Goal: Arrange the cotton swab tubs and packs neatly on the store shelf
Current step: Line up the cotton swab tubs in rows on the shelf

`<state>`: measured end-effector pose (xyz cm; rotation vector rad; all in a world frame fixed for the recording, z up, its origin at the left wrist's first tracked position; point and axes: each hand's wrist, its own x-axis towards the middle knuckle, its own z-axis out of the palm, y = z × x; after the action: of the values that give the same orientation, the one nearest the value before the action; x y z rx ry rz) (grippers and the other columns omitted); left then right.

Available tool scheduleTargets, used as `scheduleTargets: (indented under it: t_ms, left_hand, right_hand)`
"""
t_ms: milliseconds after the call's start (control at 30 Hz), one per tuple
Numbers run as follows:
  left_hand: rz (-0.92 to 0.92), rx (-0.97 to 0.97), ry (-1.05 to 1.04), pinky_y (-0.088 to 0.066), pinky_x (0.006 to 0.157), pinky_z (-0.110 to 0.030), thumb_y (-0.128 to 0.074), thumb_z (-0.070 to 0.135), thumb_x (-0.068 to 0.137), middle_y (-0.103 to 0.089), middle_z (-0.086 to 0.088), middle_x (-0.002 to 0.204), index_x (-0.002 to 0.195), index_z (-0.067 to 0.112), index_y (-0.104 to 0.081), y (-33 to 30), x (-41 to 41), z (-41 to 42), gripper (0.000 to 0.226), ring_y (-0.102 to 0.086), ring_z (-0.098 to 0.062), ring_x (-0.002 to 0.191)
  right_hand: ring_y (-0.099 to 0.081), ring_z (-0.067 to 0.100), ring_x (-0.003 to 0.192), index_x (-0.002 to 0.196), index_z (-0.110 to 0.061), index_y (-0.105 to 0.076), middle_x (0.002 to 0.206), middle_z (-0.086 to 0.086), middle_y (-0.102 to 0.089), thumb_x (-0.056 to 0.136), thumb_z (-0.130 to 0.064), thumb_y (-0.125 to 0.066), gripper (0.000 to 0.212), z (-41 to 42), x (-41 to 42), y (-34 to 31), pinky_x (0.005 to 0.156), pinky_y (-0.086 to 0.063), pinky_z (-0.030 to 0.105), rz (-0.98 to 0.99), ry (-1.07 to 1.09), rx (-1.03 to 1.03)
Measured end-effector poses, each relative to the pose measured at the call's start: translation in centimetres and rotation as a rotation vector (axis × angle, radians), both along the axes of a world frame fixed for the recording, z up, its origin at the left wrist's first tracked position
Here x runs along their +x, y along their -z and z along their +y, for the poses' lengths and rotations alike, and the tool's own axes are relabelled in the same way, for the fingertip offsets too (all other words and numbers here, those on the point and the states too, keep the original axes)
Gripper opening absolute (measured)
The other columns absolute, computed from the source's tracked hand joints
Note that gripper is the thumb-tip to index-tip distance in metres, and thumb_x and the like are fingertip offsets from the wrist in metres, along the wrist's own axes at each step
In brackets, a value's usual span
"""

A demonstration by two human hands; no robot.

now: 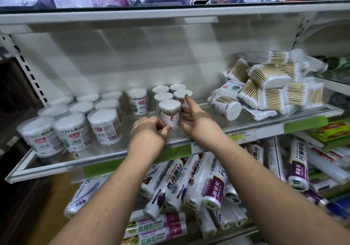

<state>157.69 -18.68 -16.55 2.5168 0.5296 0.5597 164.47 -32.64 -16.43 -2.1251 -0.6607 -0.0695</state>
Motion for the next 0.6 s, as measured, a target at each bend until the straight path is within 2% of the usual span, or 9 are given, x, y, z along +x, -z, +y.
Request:
scheduleTargets:
  t_ms: [67,167,200,267,333,367,467,533,600]
  left_hand:
    - [-0.003,-0.010,0.020,-0.050,0.089,-0.035,-0.069,0.041,0.085,-0.062,0.005,0.092,0.079,0.025,-0.067,0.2,0.0,0.1,0.017,-0.057,-0.018,0.096]
    - [-0.024,-0.012,0.049,-0.050,0.089,-0.035,-0.068,0.039,0.086,-0.062,0.006,0.091,0.081,0.025,-0.067,0.2,0.0,0.1,0.015,-0.057,-0.017,0.092]
    - [-0.021,-0.019,0.049,-0.050,0.088,-0.035,-0.068,0.038,0.087,-0.062,0.005,0.092,0.082,0.025,-0.067,0.1,0.1,0.0,0.014,-0.057,-0.016,0.091]
    - [0.007,-0.031,0.040,-0.050,0.089,-0.034,-0.066,0.036,0.088,-0.064,0.005,0.094,0.083,0.026,-0.066,-0.1,0.0,-0.3,0.012,-0.058,-0.016,0.089]
    - [0.027,-0.017,0.043,-0.051,0.091,-0.036,-0.065,0.036,0.089,-0.065,0.003,0.095,0.084,0.026,-0.066,-0.2,-0.1,-0.4,0.011,-0.058,-0.018,0.091]
    - [0.029,-0.012,0.050,-0.050,0.092,-0.038,-0.064,0.036,0.089,-0.064,0.002,0.095,0.084,0.026,-0.065,-0.2,-0.1,-0.5,0.012,-0.058,-0.019,0.092]
    - [0.039,-0.021,0.065,-0.049,0.095,-0.041,-0.064,0.036,0.089,-0.062,0.004,0.095,0.081,0.026,-0.062,-0.3,-0.3,-0.4,0.013,-0.057,-0.018,0.094]
    - [0.057,-0.030,0.067,-0.048,0.098,-0.042,-0.064,0.036,0.089,-0.061,0.005,0.095,0.080,0.027,-0.060,-0.4,-0.3,-0.5,0.014,-0.056,-0.018,0.096]
    - [0.073,-0.036,0.069,-0.047,0.099,-0.043,-0.063,0.037,0.090,-0.060,0.004,0.097,0.082,0.026,-0.060,-0.4,-0.2,-0.5,0.013,-0.055,-0.018,0.098]
  right_hand:
    - [-0.062,0.020,0.109,0.144,-0.024,-0.046,0.129,0.002,-0.059,0.091,-0.006,-0.058,0.057,-1.3,-0.3,-0.8,0.096,-0.048,0.028,-0.072,0.067,0.009]
    - [-0.047,0.024,0.120,0.126,-0.031,-0.060,0.132,0.002,-0.052,0.091,-0.021,-0.059,0.036,-4.4,0.3,-1.3,0.101,-0.042,0.036,-0.358,0.491,-0.125]
    - [-0.040,0.029,0.126,0.128,-0.030,-0.057,0.137,0.005,-0.048,0.090,-0.027,-0.061,0.038,-5.4,0.7,-1.5,0.103,-0.037,0.041,-0.377,0.607,-0.156]
    - [-0.032,0.034,0.131,0.141,-0.024,-0.043,0.145,0.012,-0.039,0.088,-0.040,-0.065,0.059,-6.6,1.4,-1.5,0.104,-0.033,0.049,-0.266,0.712,-0.241]
    - [-0.034,0.037,0.130,0.149,-0.020,-0.026,0.146,0.015,-0.035,0.086,-0.050,-0.065,0.080,-6.9,2.2,-1.2,0.102,-0.035,0.051,-0.123,0.738,-0.362]
    - [-0.035,0.037,0.129,0.151,-0.018,-0.023,0.145,0.016,-0.035,0.086,-0.049,-0.066,0.084,-6.8,2.6,-0.9,0.101,-0.037,0.051,-0.082,0.744,-0.373]
    - [-0.037,0.035,0.128,0.148,-0.017,-0.028,0.142,0.016,-0.038,0.085,-0.037,-0.071,0.078,-6.1,2.8,-0.5,0.103,-0.039,0.049,-0.076,0.714,-0.221]
    - [-0.037,0.032,0.131,0.145,-0.018,-0.032,0.141,0.014,-0.042,0.080,-0.038,-0.077,0.081,-5.8,2.7,-0.2,0.107,-0.039,0.047,-0.073,0.665,-0.072]
    - [-0.046,0.028,0.126,0.143,-0.022,-0.032,0.137,0.011,-0.048,0.076,-0.037,-0.079,0.083,-5.4,2.4,0.0,0.106,-0.042,0.047,-0.095,0.580,0.122]
